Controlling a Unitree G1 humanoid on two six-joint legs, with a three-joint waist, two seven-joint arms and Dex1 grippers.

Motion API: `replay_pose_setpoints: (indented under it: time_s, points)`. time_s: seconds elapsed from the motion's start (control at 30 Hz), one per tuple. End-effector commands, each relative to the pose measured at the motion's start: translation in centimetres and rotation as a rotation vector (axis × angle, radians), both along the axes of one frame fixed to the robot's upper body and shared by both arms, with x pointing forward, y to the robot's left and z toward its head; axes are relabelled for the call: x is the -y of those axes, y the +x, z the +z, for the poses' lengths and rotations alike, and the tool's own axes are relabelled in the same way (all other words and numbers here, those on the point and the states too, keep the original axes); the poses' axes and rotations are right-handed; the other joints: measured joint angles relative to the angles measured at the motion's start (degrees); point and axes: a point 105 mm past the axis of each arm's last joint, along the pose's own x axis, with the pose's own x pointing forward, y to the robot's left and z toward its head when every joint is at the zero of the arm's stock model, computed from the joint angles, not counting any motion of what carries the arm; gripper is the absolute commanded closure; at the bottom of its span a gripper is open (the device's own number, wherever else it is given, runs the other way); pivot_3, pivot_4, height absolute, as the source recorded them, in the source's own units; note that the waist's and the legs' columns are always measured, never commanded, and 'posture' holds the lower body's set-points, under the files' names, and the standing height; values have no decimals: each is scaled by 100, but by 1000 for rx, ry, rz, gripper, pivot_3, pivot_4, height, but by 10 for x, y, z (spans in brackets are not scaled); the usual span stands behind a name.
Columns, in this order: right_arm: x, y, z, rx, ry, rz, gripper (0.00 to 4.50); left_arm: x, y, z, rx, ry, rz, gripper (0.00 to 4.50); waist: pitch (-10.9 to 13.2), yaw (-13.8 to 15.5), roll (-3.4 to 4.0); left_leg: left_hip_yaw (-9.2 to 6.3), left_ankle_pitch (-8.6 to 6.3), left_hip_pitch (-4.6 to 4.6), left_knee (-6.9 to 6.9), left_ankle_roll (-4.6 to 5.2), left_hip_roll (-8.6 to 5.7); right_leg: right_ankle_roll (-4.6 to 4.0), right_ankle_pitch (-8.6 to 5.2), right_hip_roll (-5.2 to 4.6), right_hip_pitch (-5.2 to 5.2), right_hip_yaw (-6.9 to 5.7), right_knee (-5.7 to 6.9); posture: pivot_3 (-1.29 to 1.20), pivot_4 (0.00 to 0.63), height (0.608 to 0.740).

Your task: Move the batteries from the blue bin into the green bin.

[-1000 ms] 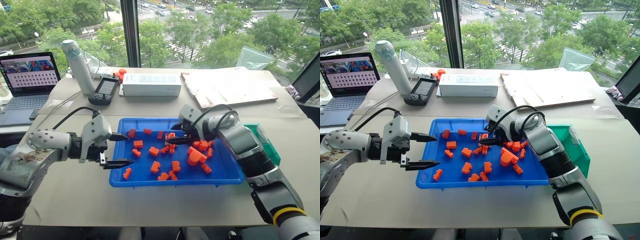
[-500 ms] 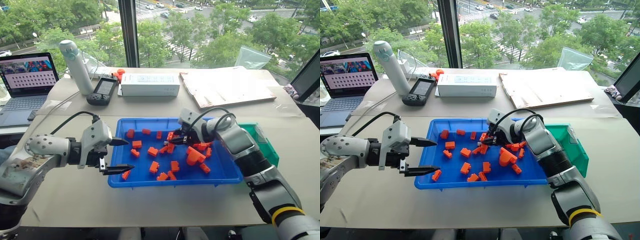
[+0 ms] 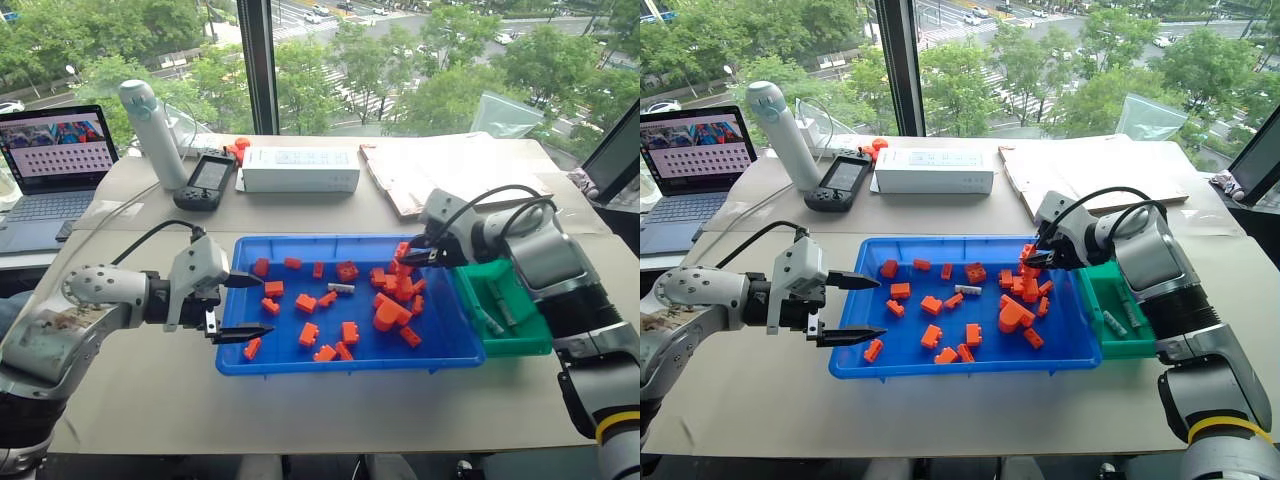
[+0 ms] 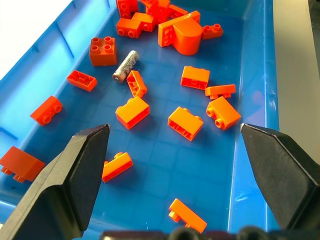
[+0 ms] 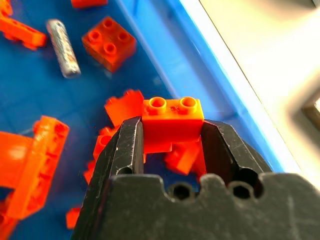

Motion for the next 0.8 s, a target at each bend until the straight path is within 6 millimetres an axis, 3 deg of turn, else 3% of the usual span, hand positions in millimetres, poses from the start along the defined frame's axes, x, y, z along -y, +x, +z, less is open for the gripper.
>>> replay_pose_setpoints:
  time_s: [0.03,0.13,0.2,0.43,0.8]
  points:
    - [-18,-3,21,85,24,68,916,2,1,8,40,2,-28,0,0,-23,0,1,5,0,0,8,0,-1,0,0,-3,0,4,0,150,733]
    - [-52,-24,14,-16,137,200,916,2,0,8,40,7,-30,0,0,-64,0,6,19,0,-1,31,4,-3,-3,0,-12,3,17,0,150,733]
    - [-64,-33,1,-52,120,265,916,1,0,8,41,10,-28,0,0,-73,0,8,20,0,-2,32,9,-5,-4,4,-15,3,24,0,150,733]
    - [-97,-33,-25,-81,119,329,916,2,-6,5,28,18,-31,0,0,-49,-1,15,16,0,9,26,9,-6,-4,0,-18,2,28,0,150,733]
    - [-113,-12,-47,-73,39,363,916,-3,-9,5,26,22,-7,0,-1,-81,-1,22,19,-1,10,28,18,-7,-3,5,-30,2,45,0,150,733]
